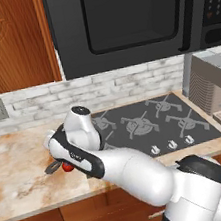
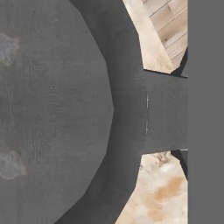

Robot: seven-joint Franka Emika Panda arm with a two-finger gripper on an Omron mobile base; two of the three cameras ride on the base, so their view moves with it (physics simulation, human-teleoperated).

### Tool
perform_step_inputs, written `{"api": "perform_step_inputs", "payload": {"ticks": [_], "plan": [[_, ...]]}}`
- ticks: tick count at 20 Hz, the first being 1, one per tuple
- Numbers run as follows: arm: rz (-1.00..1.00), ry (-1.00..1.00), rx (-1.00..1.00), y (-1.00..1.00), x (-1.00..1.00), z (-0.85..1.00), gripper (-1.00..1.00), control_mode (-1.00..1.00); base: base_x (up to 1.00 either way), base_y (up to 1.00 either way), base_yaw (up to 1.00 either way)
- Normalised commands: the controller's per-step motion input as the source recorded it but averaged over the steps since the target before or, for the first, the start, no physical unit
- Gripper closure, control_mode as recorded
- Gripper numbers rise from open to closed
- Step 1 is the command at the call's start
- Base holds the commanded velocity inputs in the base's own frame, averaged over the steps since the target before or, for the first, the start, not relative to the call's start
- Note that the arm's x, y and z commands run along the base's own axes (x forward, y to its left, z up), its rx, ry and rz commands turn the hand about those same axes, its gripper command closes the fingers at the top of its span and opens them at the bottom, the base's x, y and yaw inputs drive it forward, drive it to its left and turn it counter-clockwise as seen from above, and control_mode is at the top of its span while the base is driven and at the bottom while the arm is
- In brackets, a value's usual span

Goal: Place the pan on the front left burner on the stove. Then place the tomato and the onion in the pan and turn on the front left burner.

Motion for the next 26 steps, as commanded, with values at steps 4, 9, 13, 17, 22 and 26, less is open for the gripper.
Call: {"api": "perform_step_inputs", "payload": {"ticks": [4, 9, 13, 17, 22, 26], "plan": [[0.00, 0.00, 0.02, -0.19, 0.28, 0.00, 1.00, -1.00, 0.00, 0.00, 0.00], [-0.01, 0.00, 0.01, -0.27, 0.27, 0.00, 1.00, -1.00, 0.00, 0.00, 0.00], [-0.02, 0.00, 0.00, -0.23, 0.15, 0.00, 1.00, -1.00, 0.00, 0.00, 0.00], [-0.03, 0.04, -0.03, -0.07, 0.06, 0.00, 1.00, -1.00, 0.00, 0.00, 0.00], [-0.05, 0.12, -0.15, 0.00, 0.02, 0.00, 1.00, -1.00, 0.00, 0.00, 0.00], [-0.04, 0.04, -0.14, 0.00, 0.00, 0.00, 1.00, -1.00, 0.00, 0.00, 0.00]]}}
